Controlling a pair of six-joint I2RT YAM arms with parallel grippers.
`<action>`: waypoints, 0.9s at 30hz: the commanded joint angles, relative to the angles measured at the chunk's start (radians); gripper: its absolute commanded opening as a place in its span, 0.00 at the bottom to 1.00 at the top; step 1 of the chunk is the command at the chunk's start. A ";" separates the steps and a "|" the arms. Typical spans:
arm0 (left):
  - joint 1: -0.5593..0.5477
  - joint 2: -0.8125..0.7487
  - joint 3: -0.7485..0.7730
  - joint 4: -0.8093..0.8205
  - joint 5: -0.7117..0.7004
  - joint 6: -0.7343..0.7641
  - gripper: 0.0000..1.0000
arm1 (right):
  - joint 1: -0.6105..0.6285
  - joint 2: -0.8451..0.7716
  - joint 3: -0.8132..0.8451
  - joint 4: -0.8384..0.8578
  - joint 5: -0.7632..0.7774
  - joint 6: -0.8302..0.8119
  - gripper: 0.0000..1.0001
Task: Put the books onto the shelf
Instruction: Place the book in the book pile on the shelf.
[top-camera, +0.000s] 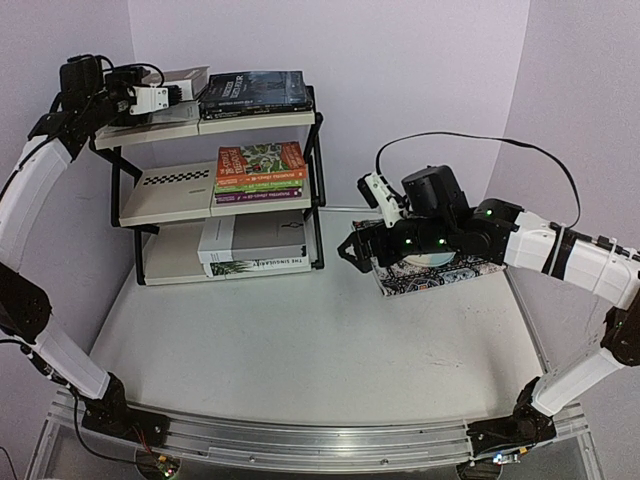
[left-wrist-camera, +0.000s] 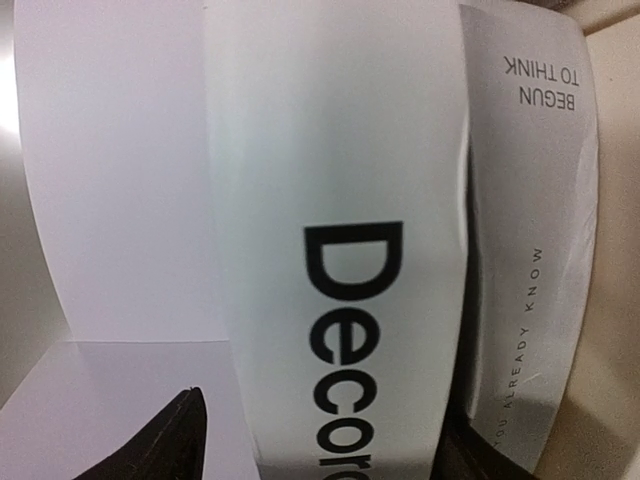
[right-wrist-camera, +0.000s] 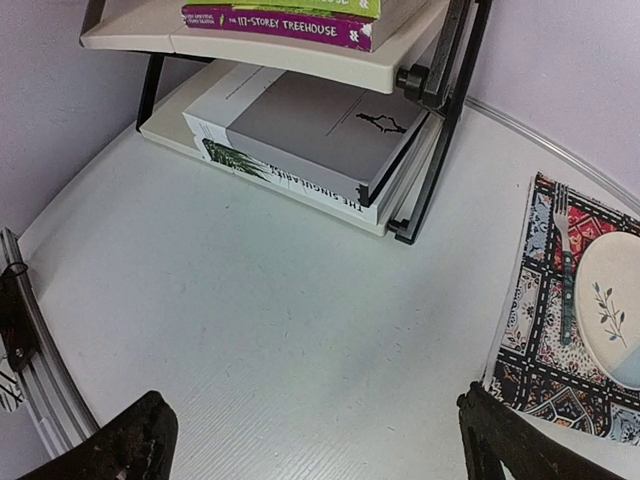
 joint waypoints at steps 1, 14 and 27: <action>0.006 -0.056 -0.014 -0.038 -0.010 -0.018 0.79 | -0.006 -0.020 0.015 0.031 -0.031 0.018 0.98; 0.006 -0.083 -0.045 -0.085 0.015 -0.067 0.87 | -0.006 -0.019 0.008 0.043 -0.048 0.033 0.98; 0.006 -0.125 -0.022 -0.101 0.118 -0.162 0.92 | -0.006 -0.010 0.008 0.049 -0.054 0.034 0.98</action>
